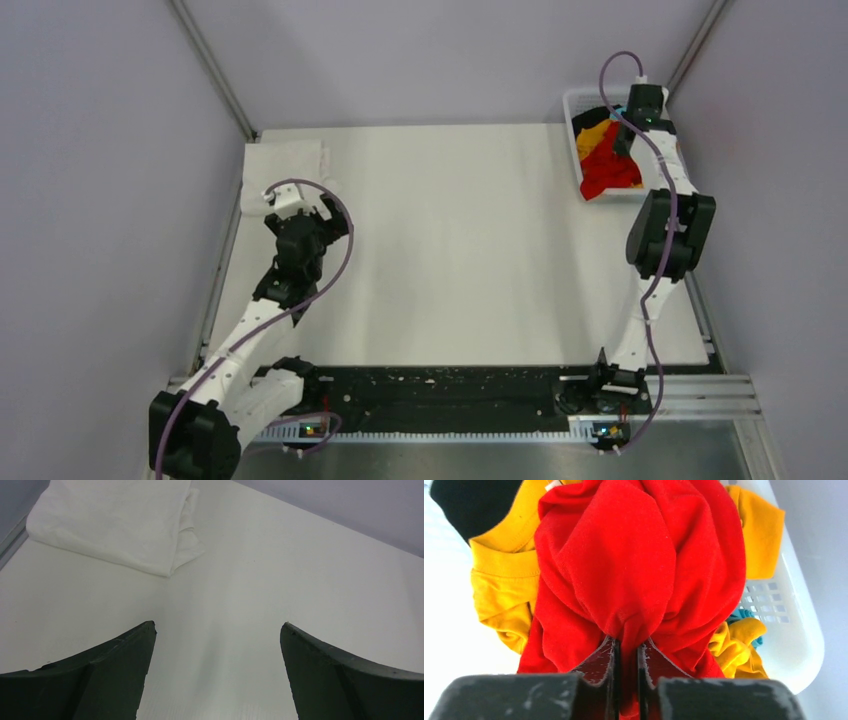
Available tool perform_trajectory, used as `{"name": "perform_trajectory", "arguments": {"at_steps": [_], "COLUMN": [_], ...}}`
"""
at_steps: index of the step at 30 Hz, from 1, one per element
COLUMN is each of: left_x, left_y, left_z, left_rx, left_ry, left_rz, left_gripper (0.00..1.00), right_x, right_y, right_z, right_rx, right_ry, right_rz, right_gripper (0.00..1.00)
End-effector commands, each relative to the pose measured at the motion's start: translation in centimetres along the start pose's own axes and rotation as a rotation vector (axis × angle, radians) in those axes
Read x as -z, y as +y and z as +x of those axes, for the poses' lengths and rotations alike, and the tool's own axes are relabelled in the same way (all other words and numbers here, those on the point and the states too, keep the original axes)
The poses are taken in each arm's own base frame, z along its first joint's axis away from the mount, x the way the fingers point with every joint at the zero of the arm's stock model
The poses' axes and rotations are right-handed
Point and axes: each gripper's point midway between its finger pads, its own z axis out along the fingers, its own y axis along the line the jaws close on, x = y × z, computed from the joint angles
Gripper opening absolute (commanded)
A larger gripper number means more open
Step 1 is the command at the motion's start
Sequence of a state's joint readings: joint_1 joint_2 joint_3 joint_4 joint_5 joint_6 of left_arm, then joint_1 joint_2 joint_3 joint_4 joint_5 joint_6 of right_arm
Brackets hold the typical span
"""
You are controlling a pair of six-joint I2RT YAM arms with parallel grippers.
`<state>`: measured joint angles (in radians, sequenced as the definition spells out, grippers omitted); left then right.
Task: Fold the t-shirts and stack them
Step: Grab crumpled tshirt from bin with the right arm, then move the tshirt to the center of the board
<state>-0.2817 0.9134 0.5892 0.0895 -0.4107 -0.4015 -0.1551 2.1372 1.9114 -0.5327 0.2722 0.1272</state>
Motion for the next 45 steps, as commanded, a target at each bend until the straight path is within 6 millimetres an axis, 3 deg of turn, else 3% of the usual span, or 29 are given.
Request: {"name": "perform_trajectory", "arguments": {"at_steps": [1,6,11,15,17,20,24,31,35,38,40,41,43,45], "left_x": [-0.2,-0.3,-0.5,-0.5,-0.4,-0.3,0.1,0.8,1.2,1.5,1.7,1.8,1.9,1.9], "left_y": [-1.7,-2.0,-2.0,-2.1,-2.2,-2.3,-2.3,-1.2,-0.9,-0.2,0.3,0.5,0.6,0.4], "left_z": [-3.1,-3.0,-2.6,-2.3,-2.2,-2.2,-2.5,-2.8,-2.6,-2.4,-2.1,-1.9,-1.5,-1.2], "left_rx": [0.052,0.063,0.066,0.071,0.074,0.079,0.090,0.121,0.142,0.152,0.154,0.157,0.153,0.146], "left_ry": [-0.073,-0.079,-0.071,-0.066,-0.062,-0.064,-0.079,-0.086,-0.083,-0.077,-0.067,-0.062,-0.048,-0.034], "left_rz": [0.050,0.065,0.070,0.075,0.081,0.090,0.101,0.049,0.045,0.012,-0.012,-0.020,-0.023,-0.009], "left_gripper": [0.99,0.99,0.99,0.99,0.99,0.99,0.99,0.99,0.99,0.99,0.99,0.99,0.99,0.99], "right_x": [4.4,12.5,22.7,30.2,33.0,36.9,40.6,46.0,46.6,44.9,41.8,38.9,33.7,29.0], "right_y": [-0.5,-1.6,-2.1,-2.0,-1.3,1.6,6.9,16.9,21.9,24.1,24.4,24.1,22.3,19.5], "right_z": [-6.1,-12.4,-18.4,-21.7,-22.7,-23.0,-21.6,-14.5,-9.0,-4.7,-2.4,-1.1,-0.2,0.5], "right_rx": [-0.037,-0.085,-0.138,-0.170,-0.182,-0.151,-0.043,0.173,0.275,0.353,0.367,0.353,0.312,0.271], "right_ry": [-0.142,-0.335,-0.599,-0.795,-0.850,-0.882,-0.872,-0.772,-0.670,-0.585,-0.525,-0.481,-0.452,-0.428], "right_rz": [-0.022,-0.054,-0.165,-0.283,-0.364,-0.568,-0.774,-1.136,-1.280,-1.302,-1.240,-1.147,-0.912,-0.661], "right_gripper": [0.02,0.00,0.00,0.00,0.00,0.00,0.00,0.00,0.00,0.03,0.18,0.34,0.94,0.99]}}
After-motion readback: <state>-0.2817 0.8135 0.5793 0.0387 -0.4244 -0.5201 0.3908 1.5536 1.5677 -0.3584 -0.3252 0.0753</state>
